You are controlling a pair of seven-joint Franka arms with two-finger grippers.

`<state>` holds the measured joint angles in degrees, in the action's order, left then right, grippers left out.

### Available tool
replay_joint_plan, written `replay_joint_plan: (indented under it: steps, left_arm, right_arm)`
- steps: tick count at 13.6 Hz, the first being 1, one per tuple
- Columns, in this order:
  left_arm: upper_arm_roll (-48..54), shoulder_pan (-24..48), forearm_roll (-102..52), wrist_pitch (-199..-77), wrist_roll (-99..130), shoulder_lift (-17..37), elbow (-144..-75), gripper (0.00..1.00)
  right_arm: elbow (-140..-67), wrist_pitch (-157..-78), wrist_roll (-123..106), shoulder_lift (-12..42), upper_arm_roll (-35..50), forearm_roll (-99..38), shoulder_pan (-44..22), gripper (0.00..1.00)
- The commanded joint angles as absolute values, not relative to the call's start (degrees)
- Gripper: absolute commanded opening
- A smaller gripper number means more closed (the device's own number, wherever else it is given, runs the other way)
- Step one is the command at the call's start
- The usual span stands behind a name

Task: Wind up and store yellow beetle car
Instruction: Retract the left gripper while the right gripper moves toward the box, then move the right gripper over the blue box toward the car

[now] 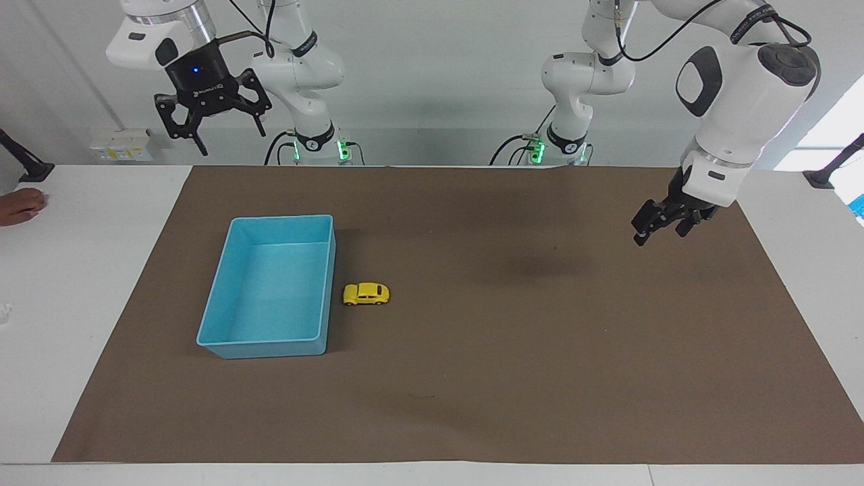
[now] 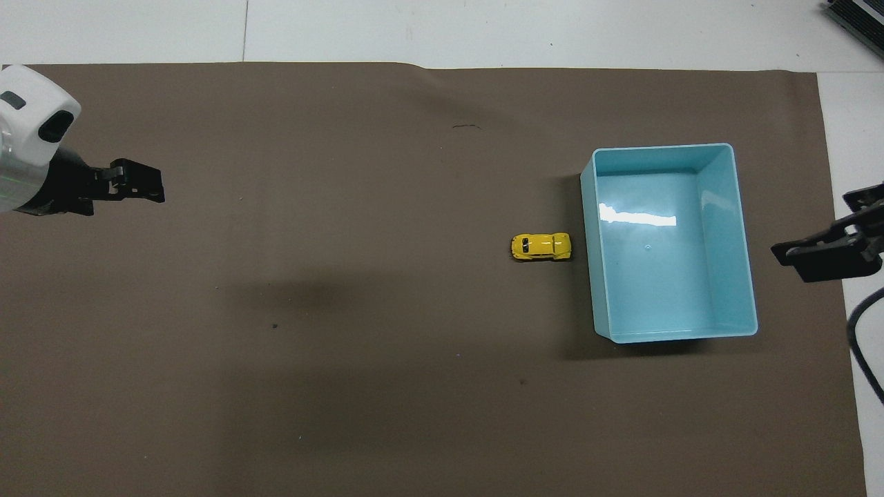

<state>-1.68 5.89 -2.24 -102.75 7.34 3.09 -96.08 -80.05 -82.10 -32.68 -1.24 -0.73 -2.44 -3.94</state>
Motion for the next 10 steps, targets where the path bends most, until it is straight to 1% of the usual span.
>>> replay_joint_plan:
  steps: [1, 6, 10]
  left_arm:
    - [-1.1, 3.5, -1.9, -98.7, 1.7, 0.4, -96.3, 1.0]
    - [-1.1, 2.4, -1.9, -95.4, 1.1, -3.8, -96.1, 1.0]
    - [-1.1, 2.5, -1.8, -91.8, 1.1, -6.2, -95.9, 1.0]
  right_arm:
    - [-82.9, -82.7, -40.7, -3.4, 0.8, -2.7, -3.3, 1.0]
    - [-83.6, -82.8, -44.5, -3.5, 2.2, -2.2, -4.7, 1.0]
    - [-84.2, -85.0, -53.3, -3.3, 4.0, -2.3, -4.7, 1.0]
